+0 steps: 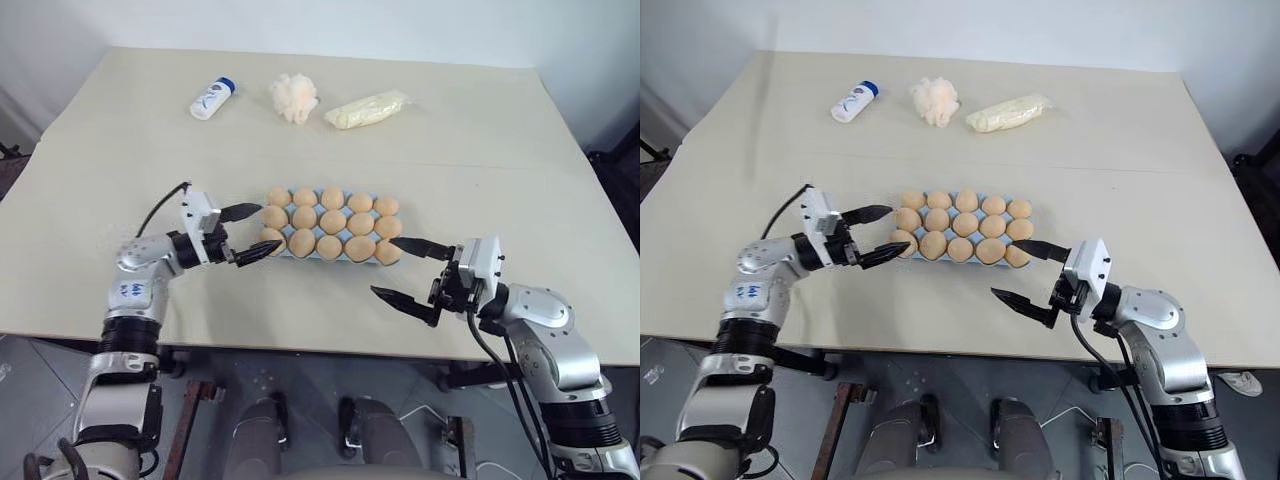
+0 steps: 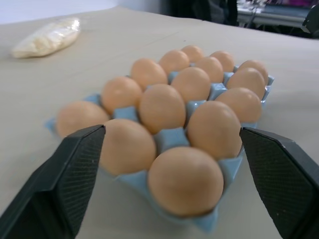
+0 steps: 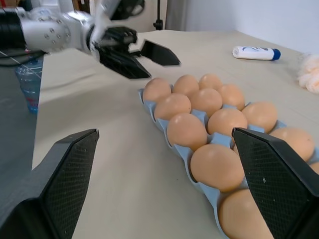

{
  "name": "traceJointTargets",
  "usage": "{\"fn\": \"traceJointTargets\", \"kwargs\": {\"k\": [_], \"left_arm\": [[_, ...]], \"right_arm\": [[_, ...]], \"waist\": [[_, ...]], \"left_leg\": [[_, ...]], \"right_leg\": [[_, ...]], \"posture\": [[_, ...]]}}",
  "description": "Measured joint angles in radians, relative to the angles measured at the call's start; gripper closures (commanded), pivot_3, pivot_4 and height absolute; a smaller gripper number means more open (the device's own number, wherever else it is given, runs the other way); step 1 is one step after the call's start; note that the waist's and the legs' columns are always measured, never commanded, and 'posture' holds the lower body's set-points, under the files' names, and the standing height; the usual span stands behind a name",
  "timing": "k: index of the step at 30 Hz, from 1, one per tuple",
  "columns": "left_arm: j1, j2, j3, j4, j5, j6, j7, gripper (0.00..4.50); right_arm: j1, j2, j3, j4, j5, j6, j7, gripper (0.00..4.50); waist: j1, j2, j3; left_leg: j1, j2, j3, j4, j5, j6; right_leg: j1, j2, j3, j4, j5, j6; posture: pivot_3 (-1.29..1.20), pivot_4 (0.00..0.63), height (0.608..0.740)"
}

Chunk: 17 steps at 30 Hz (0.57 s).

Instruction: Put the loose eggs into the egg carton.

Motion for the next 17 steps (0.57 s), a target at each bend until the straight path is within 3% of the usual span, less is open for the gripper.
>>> {"fn": "traceJointTargets", "kwargs": {"k": [7, 11, 17], "left_arm": [[0.221, 0.198, 0.076, -0.056, -0.013, 0.017, -0.065, 0.03], [0.285, 0.212, 0.113, -0.053, 0.004, -0.025, -0.024, 0.03], [0.294, 0.182, 0.147, -0.110, 0.002, -0.064, 0.074, 0.03]], "right_arm": [[-0.015, -0.051, -0.044, 0.072, 0.001, -0.006, 0.047, 0.00], [-0.041, -0.060, -0.051, 0.133, -0.001, -0.013, 0.064, 0.00], [-0.082, -0.060, -0.053, 0.224, -0.015, -0.051, 0.067, 0.00]], "waist": [[-0.003, 0.000, 0.000], [0.005, 0.000, 0.000], [0.001, 0.000, 0.000]], "left_leg": [[0.000, 0.000, 0.000, -0.005, 0.000, -0.001], [-0.001, -0.001, -0.001, -0.008, 0.000, -0.001], [-0.001, -0.002, 0.000, -0.011, 0.000, -0.001]], "right_leg": [[-0.002, -0.002, 0.001, -0.003, -0.001, -0.002], [-0.003, -0.003, 0.001, -0.006, -0.006, -0.011], [-0.003, -0.004, 0.001, -0.009, -0.001, -0.002]], "posture": [[0.00, 0.150, 0.740], [0.00, 0.150, 0.740], [0.00, 0.150, 0.740]]}}
